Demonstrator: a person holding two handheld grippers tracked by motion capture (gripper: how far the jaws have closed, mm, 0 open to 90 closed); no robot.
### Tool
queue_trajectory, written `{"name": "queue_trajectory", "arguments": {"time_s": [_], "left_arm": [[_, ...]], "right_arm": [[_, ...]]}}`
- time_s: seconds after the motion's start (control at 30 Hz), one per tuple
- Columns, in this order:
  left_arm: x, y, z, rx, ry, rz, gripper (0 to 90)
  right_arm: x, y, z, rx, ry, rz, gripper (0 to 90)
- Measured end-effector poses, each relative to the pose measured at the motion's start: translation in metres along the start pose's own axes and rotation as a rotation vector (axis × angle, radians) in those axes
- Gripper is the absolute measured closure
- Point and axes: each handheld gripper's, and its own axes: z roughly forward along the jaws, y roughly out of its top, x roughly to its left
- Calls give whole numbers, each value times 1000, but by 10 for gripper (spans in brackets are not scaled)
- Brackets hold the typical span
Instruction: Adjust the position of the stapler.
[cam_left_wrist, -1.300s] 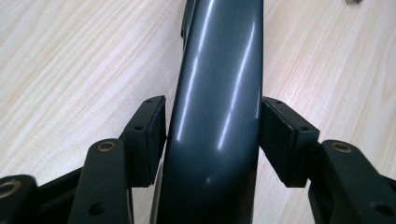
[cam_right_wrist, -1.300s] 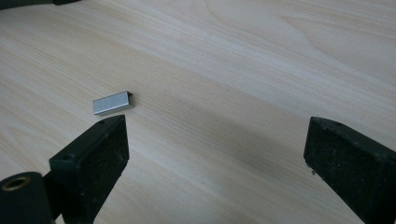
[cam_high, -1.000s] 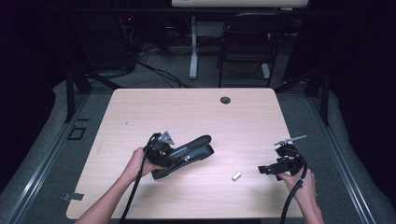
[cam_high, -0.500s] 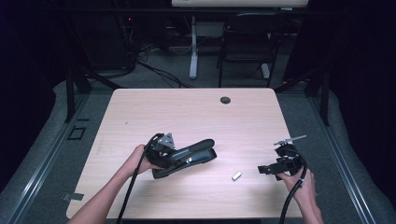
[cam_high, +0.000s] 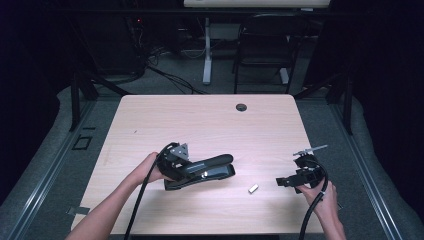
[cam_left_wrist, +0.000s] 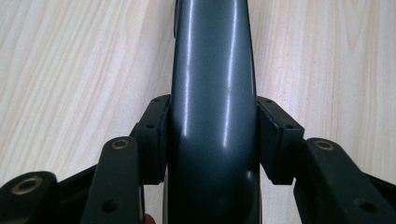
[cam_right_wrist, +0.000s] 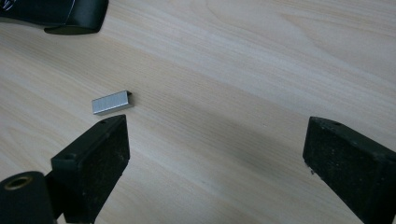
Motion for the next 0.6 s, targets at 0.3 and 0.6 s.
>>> {"name": "queue_trajectory", "arguments": {"time_s": [0.3, 0.6], "left_arm": [[-2, 3, 3, -6, -31, 42, 517], [-2, 6, 4, 6, -60, 84, 517]], "right_arm": [[0, 0, 0, -1, 2, 2, 69], [2, 0, 0, -2, 2, -2, 70]]}}
